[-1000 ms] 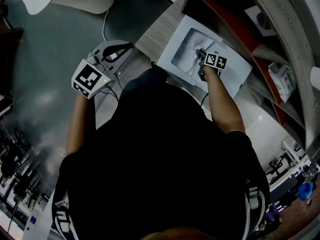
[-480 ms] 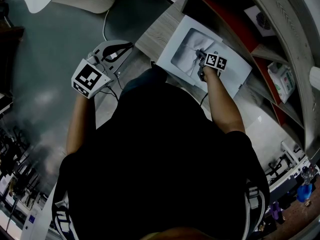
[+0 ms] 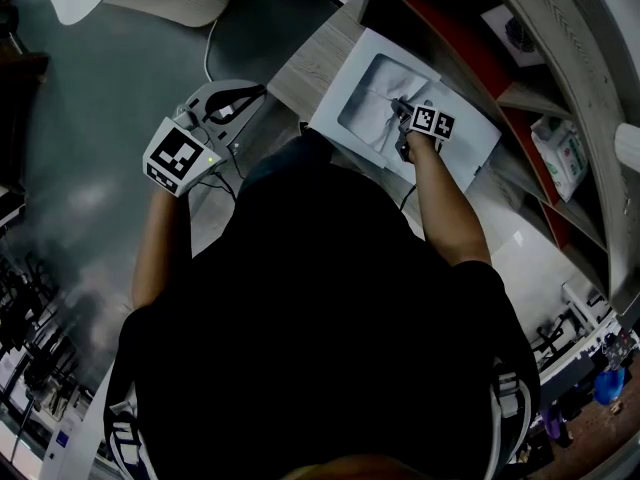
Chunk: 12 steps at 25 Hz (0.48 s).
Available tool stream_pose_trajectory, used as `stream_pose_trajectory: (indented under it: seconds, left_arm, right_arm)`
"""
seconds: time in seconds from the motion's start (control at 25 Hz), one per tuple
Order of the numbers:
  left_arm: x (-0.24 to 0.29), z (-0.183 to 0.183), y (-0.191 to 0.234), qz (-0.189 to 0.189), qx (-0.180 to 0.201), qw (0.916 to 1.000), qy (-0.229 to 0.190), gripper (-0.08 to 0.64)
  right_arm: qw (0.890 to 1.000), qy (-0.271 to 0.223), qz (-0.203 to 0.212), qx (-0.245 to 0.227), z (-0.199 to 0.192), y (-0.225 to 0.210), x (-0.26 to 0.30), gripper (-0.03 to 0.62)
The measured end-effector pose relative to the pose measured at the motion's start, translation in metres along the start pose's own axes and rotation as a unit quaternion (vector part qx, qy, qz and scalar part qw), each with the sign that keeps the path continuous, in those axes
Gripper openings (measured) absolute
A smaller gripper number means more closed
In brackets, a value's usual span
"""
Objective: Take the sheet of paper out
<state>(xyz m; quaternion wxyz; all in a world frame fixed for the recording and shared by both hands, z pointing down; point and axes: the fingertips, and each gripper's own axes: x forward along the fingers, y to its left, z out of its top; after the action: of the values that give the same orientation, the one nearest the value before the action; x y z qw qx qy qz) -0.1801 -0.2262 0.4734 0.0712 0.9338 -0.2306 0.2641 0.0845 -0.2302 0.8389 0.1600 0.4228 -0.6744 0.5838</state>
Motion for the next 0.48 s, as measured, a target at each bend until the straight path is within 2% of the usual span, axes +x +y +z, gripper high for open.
stream_pose_trajectory:
  seconds: [0.48]
  left_arm:
    - [0.005, 0.007, -0.022, 0.003, 0.004, 1.0000, -0.005, 0.029]
  right_arm:
    - [1.000, -0.001, 0.001, 0.004, -0.008, -0.016, -0.021, 0.017]
